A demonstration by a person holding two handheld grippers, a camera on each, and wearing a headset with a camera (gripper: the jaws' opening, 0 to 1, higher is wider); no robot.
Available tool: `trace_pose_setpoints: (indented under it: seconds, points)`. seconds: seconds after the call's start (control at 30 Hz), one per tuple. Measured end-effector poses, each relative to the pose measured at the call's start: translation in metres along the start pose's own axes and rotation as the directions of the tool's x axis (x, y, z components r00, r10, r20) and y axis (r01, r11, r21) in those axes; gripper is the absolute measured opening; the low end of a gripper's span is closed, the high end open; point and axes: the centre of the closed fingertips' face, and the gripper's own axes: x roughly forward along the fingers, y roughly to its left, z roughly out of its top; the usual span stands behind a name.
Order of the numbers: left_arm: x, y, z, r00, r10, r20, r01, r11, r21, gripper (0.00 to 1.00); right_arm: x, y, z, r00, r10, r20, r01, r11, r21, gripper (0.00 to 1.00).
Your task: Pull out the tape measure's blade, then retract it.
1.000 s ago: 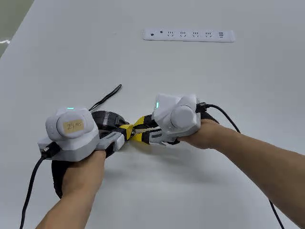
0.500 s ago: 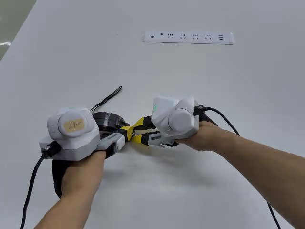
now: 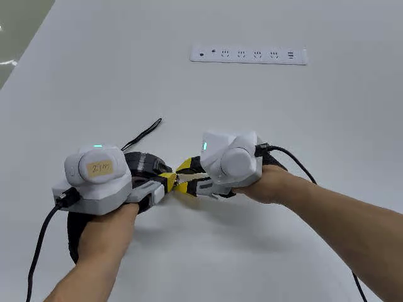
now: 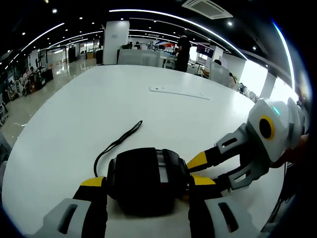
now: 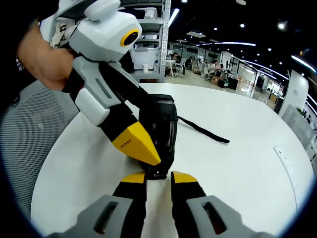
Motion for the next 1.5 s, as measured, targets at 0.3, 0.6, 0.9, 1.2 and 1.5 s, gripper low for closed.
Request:
trace_pose_setpoints:
  seconds: [0.3, 0.6, 0.9, 1.2, 1.5]
  points:
    - [-0.003, 0.002, 0.002, 0.9999, -0.012, 0.001, 0.012, 0.999, 0.046, 0.68, -0.009, -0.003, -0.004, 0.9997, -0.025, -0.005, 0.026, 0.999, 0.029, 0.26]
    - [-0.004, 0.004, 0.001, 0.9987, -0.048, -0.014, 0.049, 0.991, 0.125, 0.74, -0.025, -0.008, -0.006, 0.9978, -0.066, 0.006, 0.065, 0.995, 0.081, 0.37]
    - [-0.011, 0.004, -0.003, 0.9911, -0.128, -0.039, 0.133, 0.974, 0.182, 0.81, -0.044, -0.012, -0.011, 0.9926, -0.121, 0.013, 0.118, 0.983, 0.139, 0.50]
    - [-0.018, -0.002, -0.001, 0.9774, -0.210, -0.030, 0.209, 0.935, 0.287, 0.91, -0.067, -0.011, -0.015, 0.9808, -0.193, 0.029, 0.183, 0.962, 0.204, 0.73]
    - [-0.024, -0.004, 0.001, 0.9588, -0.281, -0.038, 0.277, 0.895, 0.349, 0.99, -0.087, -0.013, -0.020, 0.9592, -0.280, 0.040, 0.259, 0.926, 0.276, 0.94]
